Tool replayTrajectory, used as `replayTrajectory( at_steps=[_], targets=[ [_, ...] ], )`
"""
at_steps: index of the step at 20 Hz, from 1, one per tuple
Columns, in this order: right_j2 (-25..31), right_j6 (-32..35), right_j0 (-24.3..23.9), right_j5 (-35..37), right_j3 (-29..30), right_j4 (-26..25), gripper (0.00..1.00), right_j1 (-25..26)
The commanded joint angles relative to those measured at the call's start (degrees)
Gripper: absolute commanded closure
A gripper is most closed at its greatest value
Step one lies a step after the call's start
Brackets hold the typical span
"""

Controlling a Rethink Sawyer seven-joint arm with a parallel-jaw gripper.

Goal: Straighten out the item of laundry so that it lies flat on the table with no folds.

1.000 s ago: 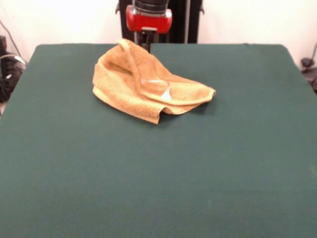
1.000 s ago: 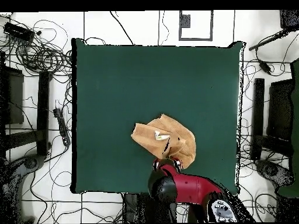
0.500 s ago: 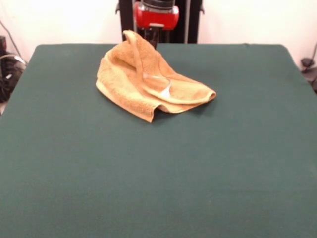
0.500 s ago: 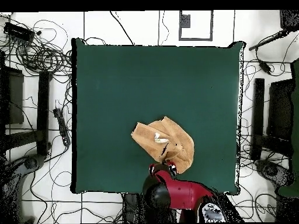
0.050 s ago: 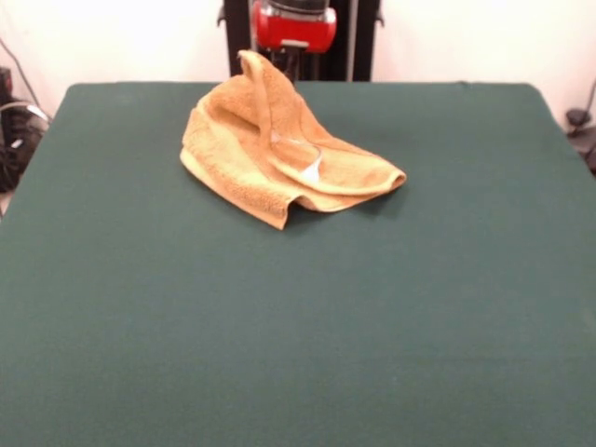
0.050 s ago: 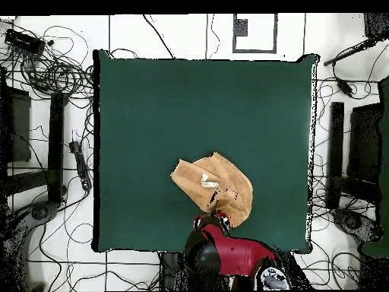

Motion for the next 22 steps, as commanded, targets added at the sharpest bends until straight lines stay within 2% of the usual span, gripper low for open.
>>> replayTrajectory(
  at_steps=[1,22],
  targets=[
    [1.89,12.96,2.3,-3.45,1.85,2.71,1.0,3.47],
    [2.12,14.8,8.73,-2.29,2.66,8.56,1.0,3.35]
  ],
)
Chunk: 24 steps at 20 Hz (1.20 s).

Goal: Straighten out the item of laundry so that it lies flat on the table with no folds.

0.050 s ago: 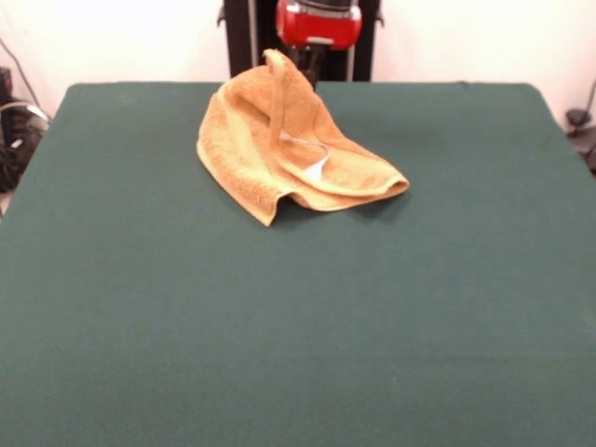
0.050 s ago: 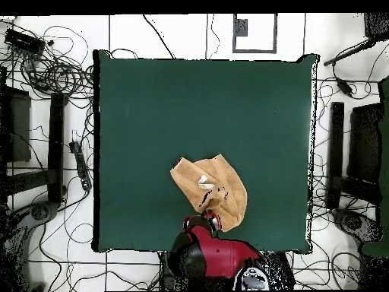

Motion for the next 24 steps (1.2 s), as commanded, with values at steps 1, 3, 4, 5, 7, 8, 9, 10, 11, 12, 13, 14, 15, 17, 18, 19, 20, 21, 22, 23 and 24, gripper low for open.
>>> replayTrajectory(
  at_steps=[1,3,4,5,7,8,9,10,11,12,13,14,15,17,18,19,20,21,22,23,24],
  targets=[
    [3.33,14.75,3.07,-0.68,1.45,5.55,1.0,3.37],
    [3.2,14.69,3.65,-0.55,1.48,6.11,1.0,3.4],
    [3.21,14.67,3.87,-0.48,1.53,6.38,1.0,3.38],
    [3.18,14.68,4.16,-0.38,1.54,6.68,1.0,3.38],
    [3.41,14.73,4.69,0.3,1.37,7.5,1.0,3.26],
    [3.57,14.68,4.96,0.62,1.32,7.85,1.0,3.19],
    [3.89,14.69,5.09,0.8,1.4,8.13,1.0,3.13],
    [4.38,14.58,5.05,1.31,1.4,8.37,1.0,2.98],
    [4.8,14.61,5.1,1.38,1.62,8.53,1.0,2.84],
    [5.24,14.47,5.1,1.84,1.63,8.7,1.0,2.71],
    [5.57,14.43,5.12,2.15,1.65,8.88,1.0,2.6],
    [5.77,14.36,5.26,2.61,1.63,9.15,1.0,2.48],
    [5.91,14.3,5.31,2.97,1.56,9.4,1.0,2.4],
    [6.14,14.25,5.65,3.63,1.58,10.01,1.0,2.18],
    [6.21,14.26,5.87,3.98,1.55,10.36,1.0,2.06],
    [6.23,14.22,6.12,4.2,1.5,10.69,1.0,1.99],
    [6.26,14.18,6.37,4.41,1.45,11.02,1.0,1.91],
    [6.13,14.18,6.75,4.51,1.33,11.41,1.0,1.9],
    [6.02,14.18,7.06,4.53,1.32,11.73,1.0,1.87],
    [5.9,14.18,7.38,4.56,1.3,12.05,1.0,1.85],
    [5.79,14.18,7.64,4.5,1.34,12.29,1.0,1.83]
  ],
)
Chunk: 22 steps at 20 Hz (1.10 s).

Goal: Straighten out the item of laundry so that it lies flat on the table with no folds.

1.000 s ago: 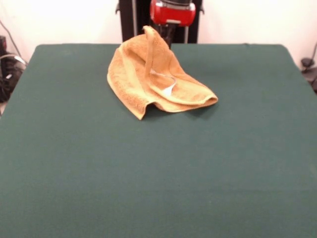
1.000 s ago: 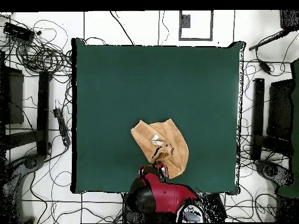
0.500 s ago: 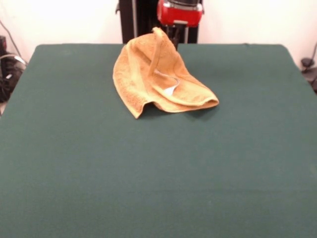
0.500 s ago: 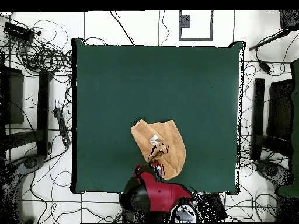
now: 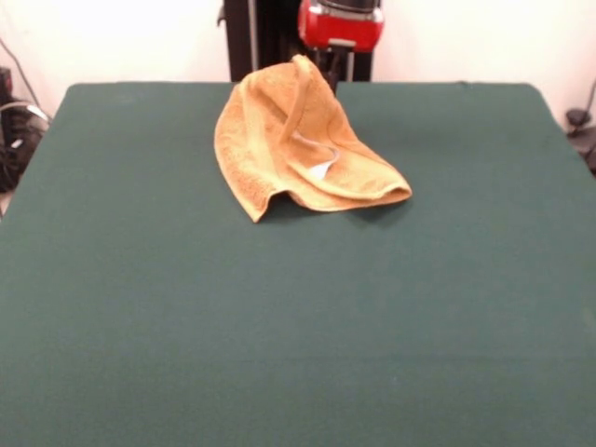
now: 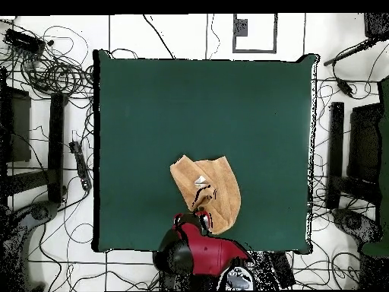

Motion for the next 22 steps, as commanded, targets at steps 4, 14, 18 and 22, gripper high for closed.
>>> replayTrajectory(
  at_steps=[4,14,18,22],
  targets=[
    [5.82,13.9,3.99,4.13,0.91,6.27,1.0,1.88],
    [6.38,15.17,5.66,2.58,1.73,8.21,1.0,2.02],
    [6.3,15.05,6.03,1.99,1.62,8.79,1.0,2.25],
    [6.53,15.49,6.54,0.99,2.3,9.34,1.0,2.27]
  ],
)
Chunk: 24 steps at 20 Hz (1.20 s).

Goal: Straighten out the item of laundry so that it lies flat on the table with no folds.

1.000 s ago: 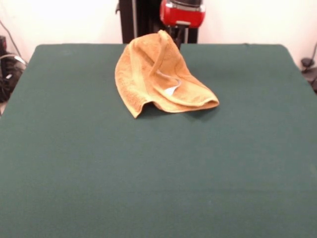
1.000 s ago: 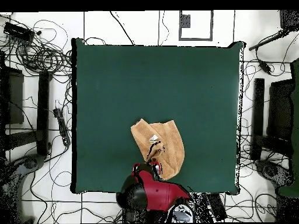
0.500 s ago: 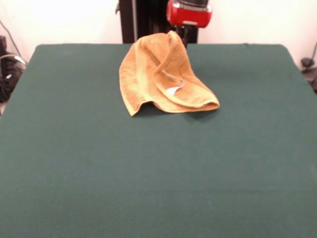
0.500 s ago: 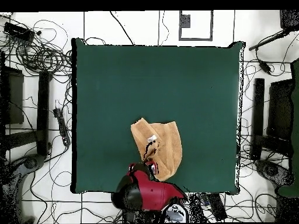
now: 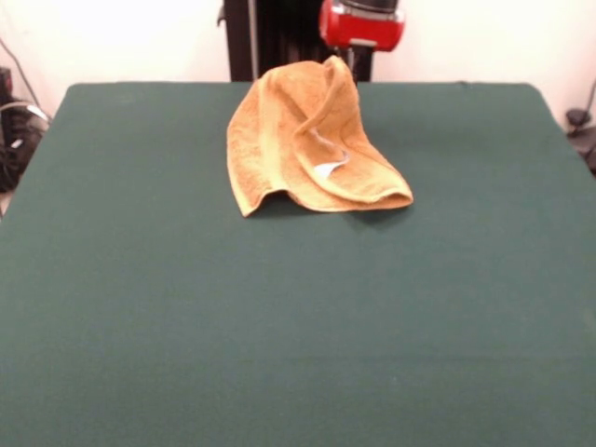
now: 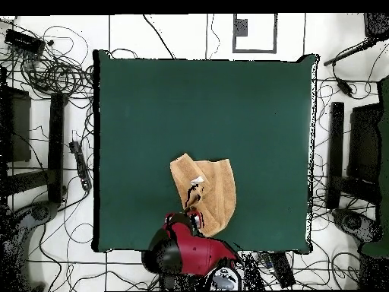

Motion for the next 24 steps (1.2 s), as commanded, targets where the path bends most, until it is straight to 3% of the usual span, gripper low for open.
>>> replayTrajectory(
  at_steps=[1,4,5,24],
  targets=[
    [6.63,15.65,2.9,0.86,1.57,4.9,1.0,2.27],
    [6.61,15.92,3.5,0.37,1.57,5.66,1.0,2.38],
    [6.59,15.98,3.67,0.25,1.55,5.89,0.0,2.42],
    [7.08,16.09,5.97,-0.04,1.61,9.33,0.0,2.89]
  ],
)
